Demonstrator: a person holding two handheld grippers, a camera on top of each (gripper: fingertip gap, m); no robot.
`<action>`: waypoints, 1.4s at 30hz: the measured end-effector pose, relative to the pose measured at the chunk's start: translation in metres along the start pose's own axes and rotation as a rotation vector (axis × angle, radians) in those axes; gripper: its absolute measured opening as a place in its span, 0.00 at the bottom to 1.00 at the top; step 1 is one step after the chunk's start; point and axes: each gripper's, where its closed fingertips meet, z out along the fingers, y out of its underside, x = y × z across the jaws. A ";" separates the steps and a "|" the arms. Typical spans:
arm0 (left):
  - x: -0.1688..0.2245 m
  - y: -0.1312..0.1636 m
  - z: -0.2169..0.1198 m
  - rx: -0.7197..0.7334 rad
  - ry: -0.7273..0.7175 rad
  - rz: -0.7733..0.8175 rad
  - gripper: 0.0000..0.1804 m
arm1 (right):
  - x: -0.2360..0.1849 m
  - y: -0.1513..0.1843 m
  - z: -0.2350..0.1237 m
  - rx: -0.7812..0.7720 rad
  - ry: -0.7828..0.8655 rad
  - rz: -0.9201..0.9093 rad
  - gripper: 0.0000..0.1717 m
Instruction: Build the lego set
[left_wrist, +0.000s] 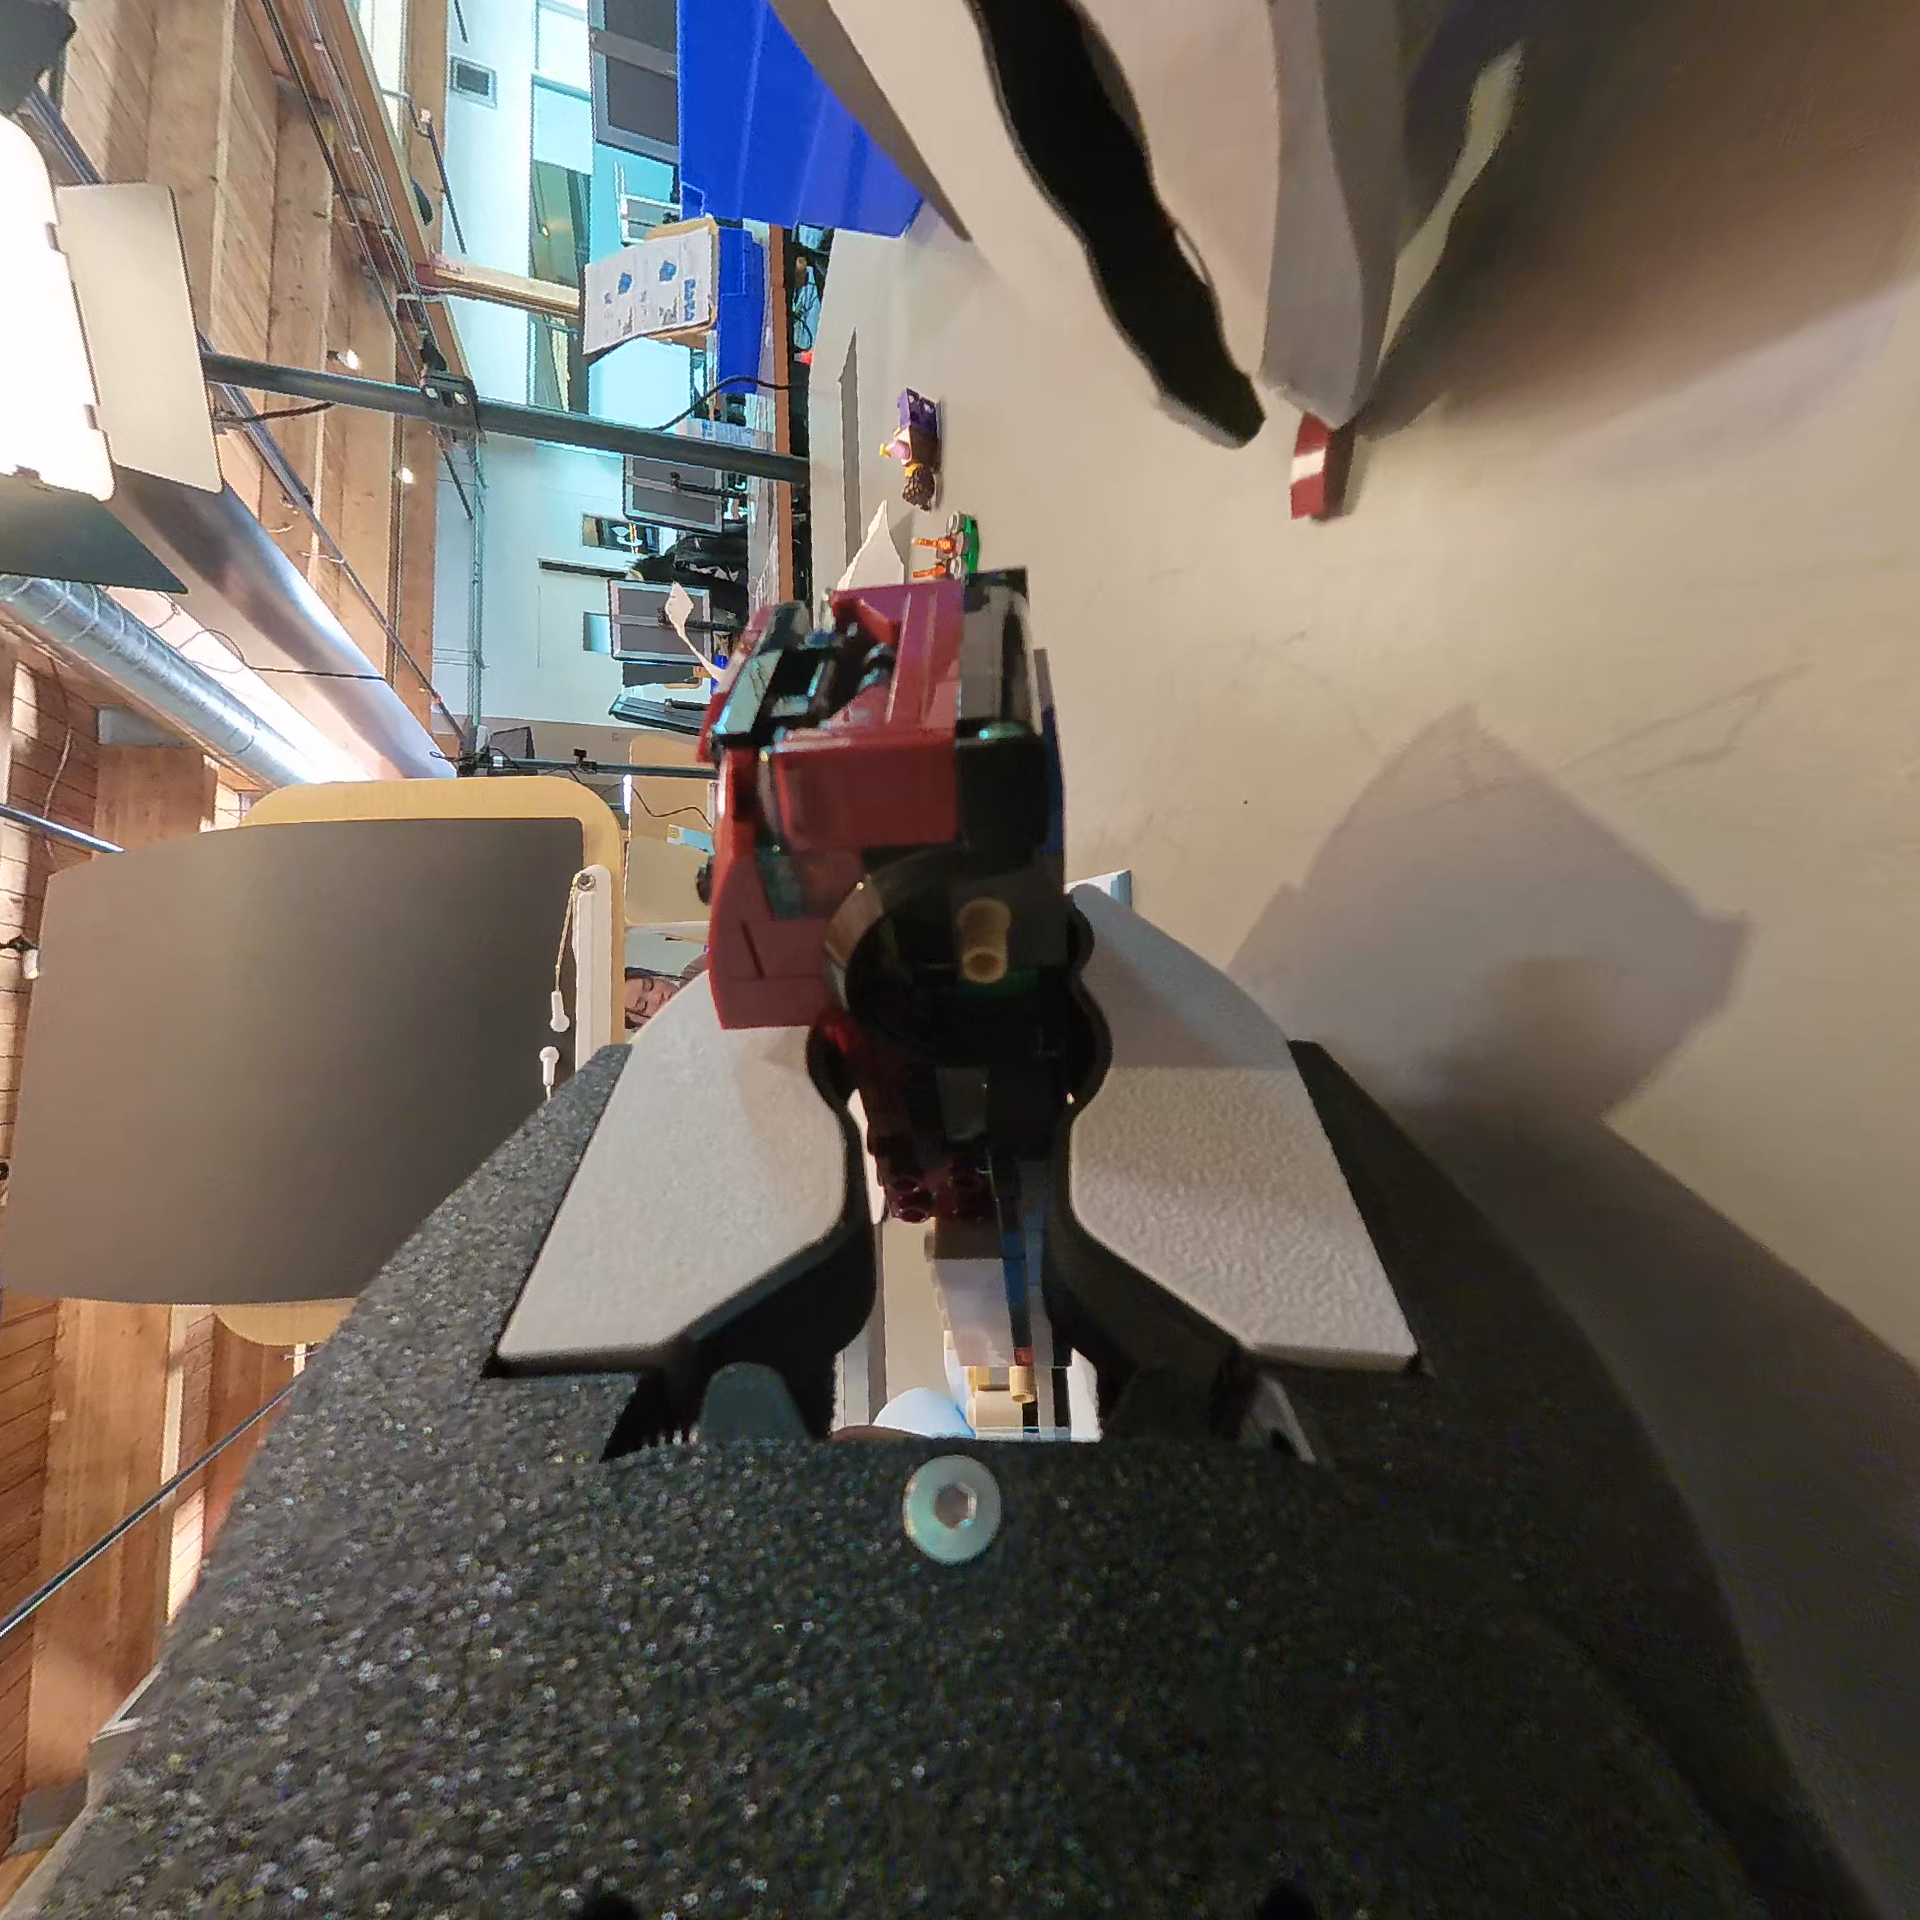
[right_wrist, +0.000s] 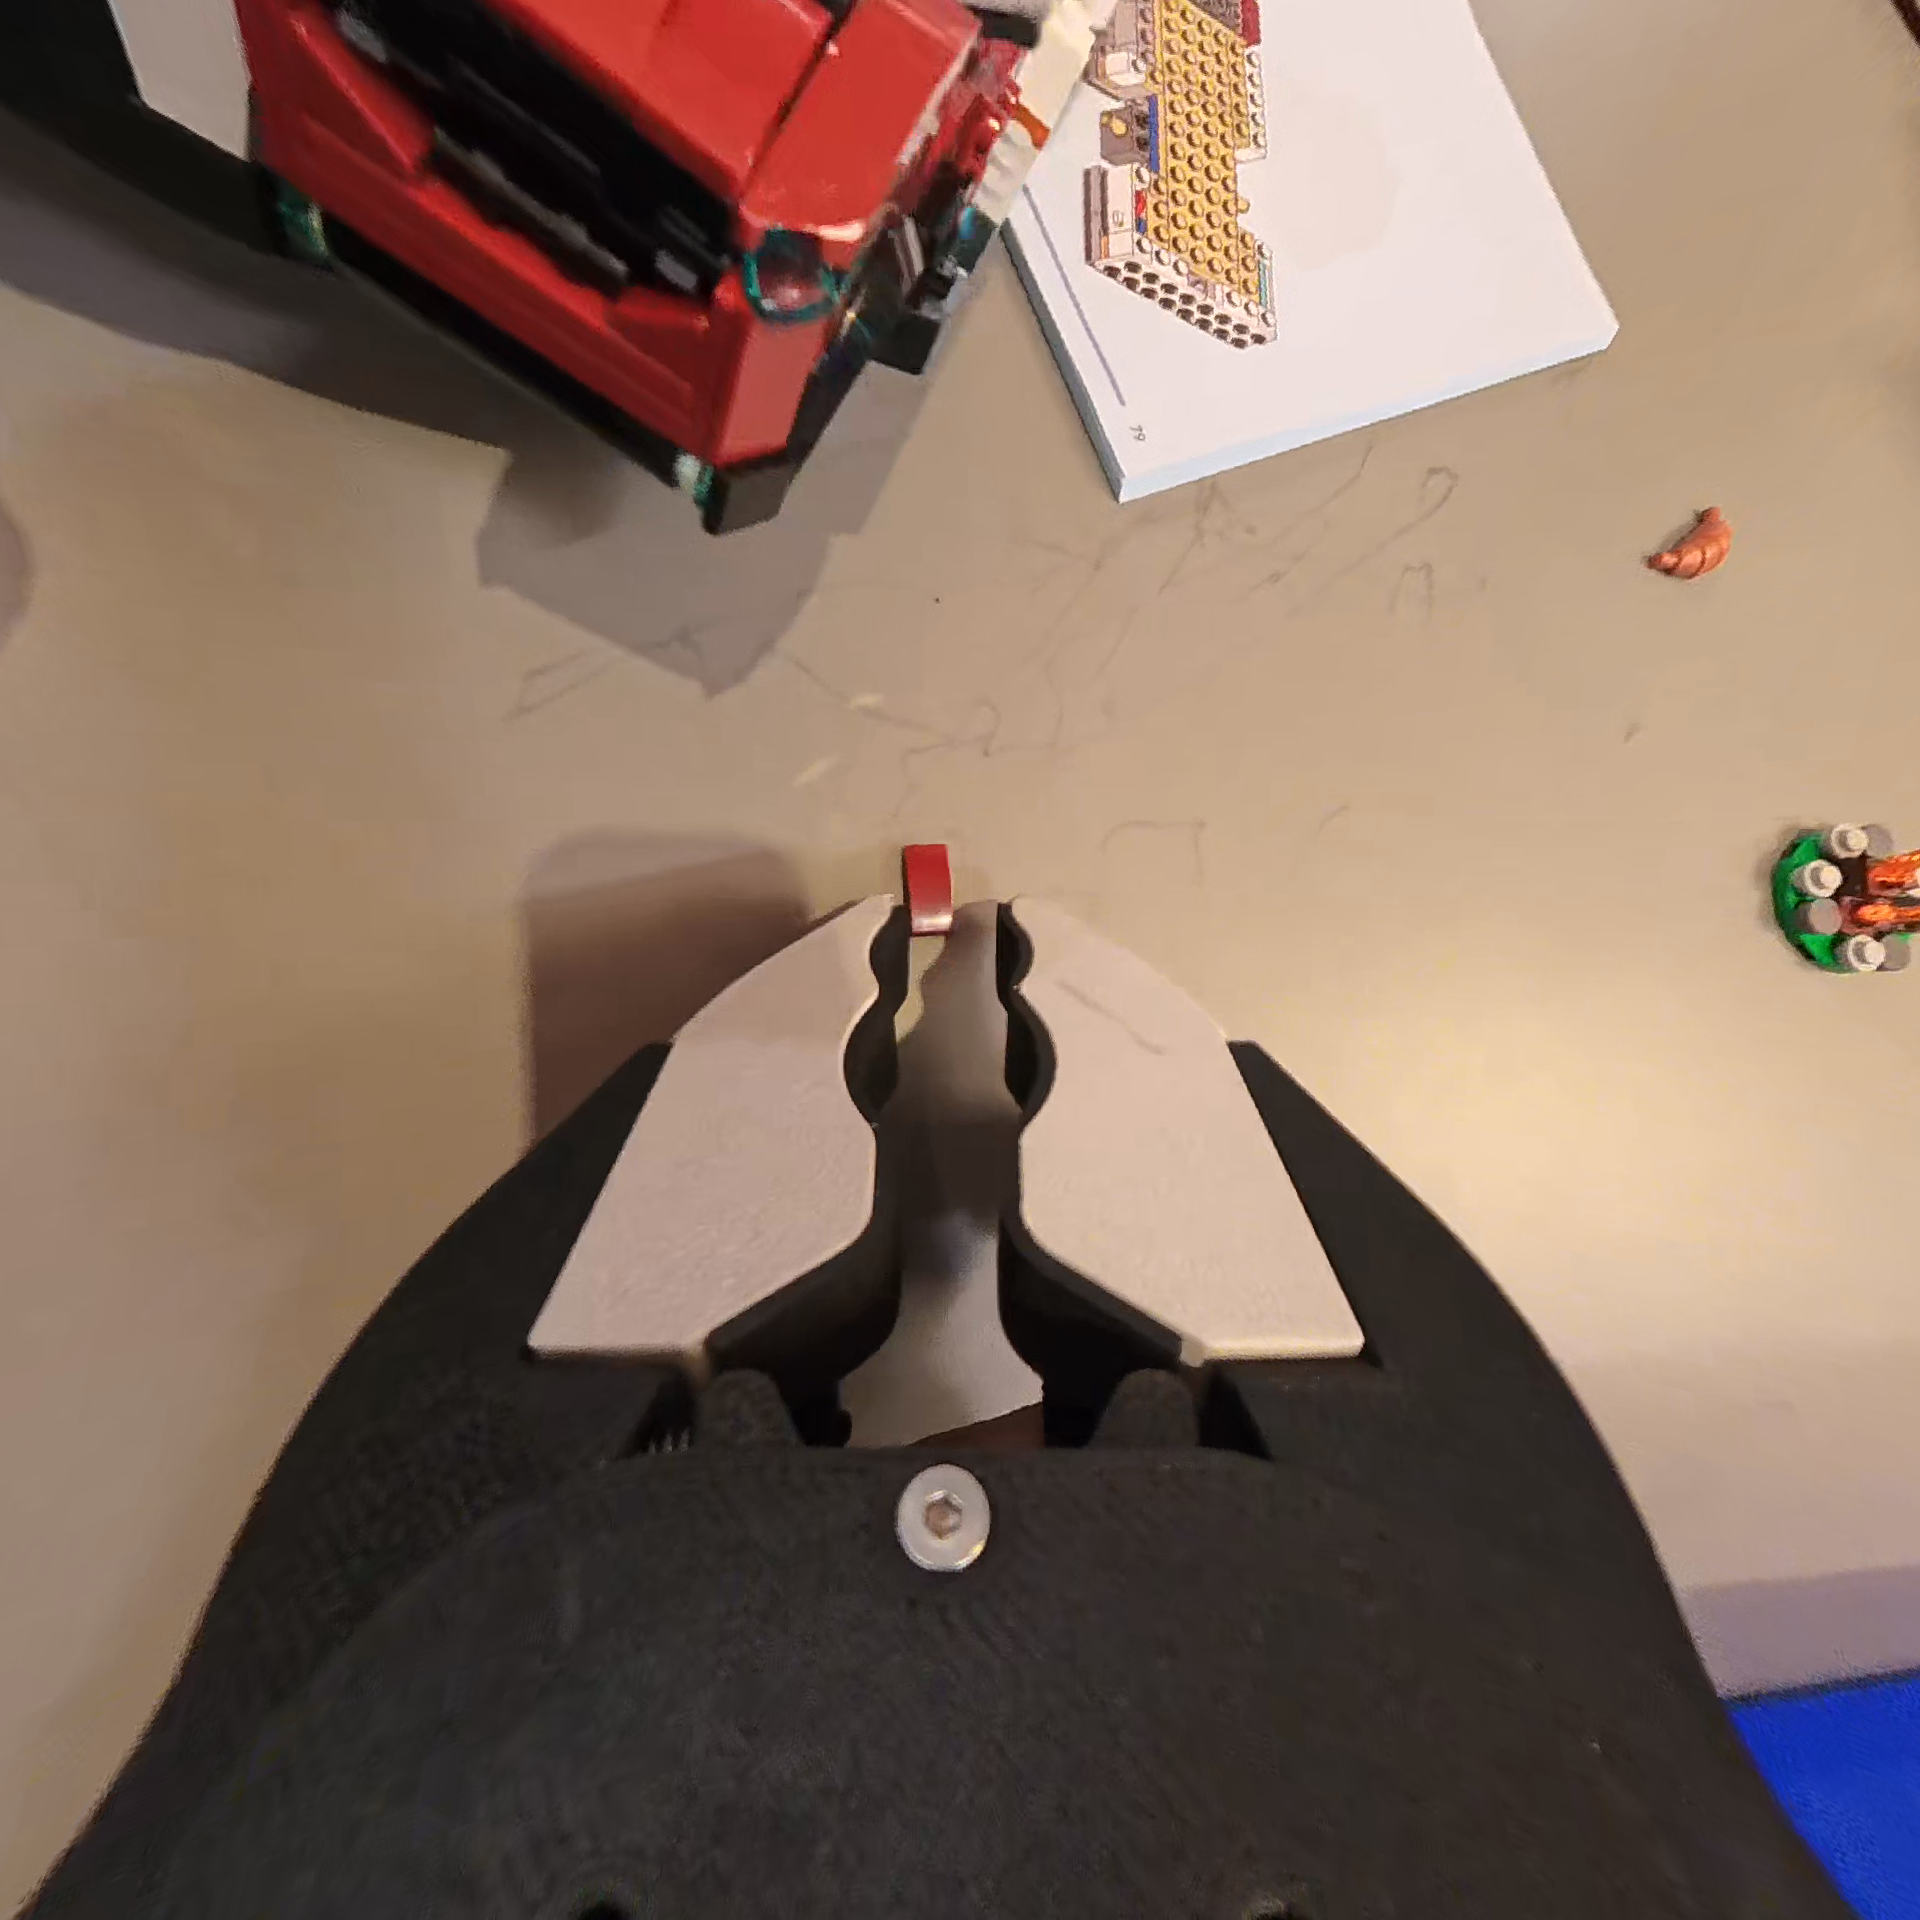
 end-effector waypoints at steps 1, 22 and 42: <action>0.000 0.000 0.000 0.002 0.002 0.001 0.20 | 0.000 0.000 0.001 -0.004 -0.004 0.005 0.09; 0.001 0.002 0.000 -0.009 0.013 0.016 0.20 | -0.005 -0.005 0.000 -0.002 -0.098 0.105 0.05; 0.006 0.009 0.008 -0.104 0.020 0.094 0.20 | -0.032 -0.095 -0.037 0.138 -0.013 0.119 0.05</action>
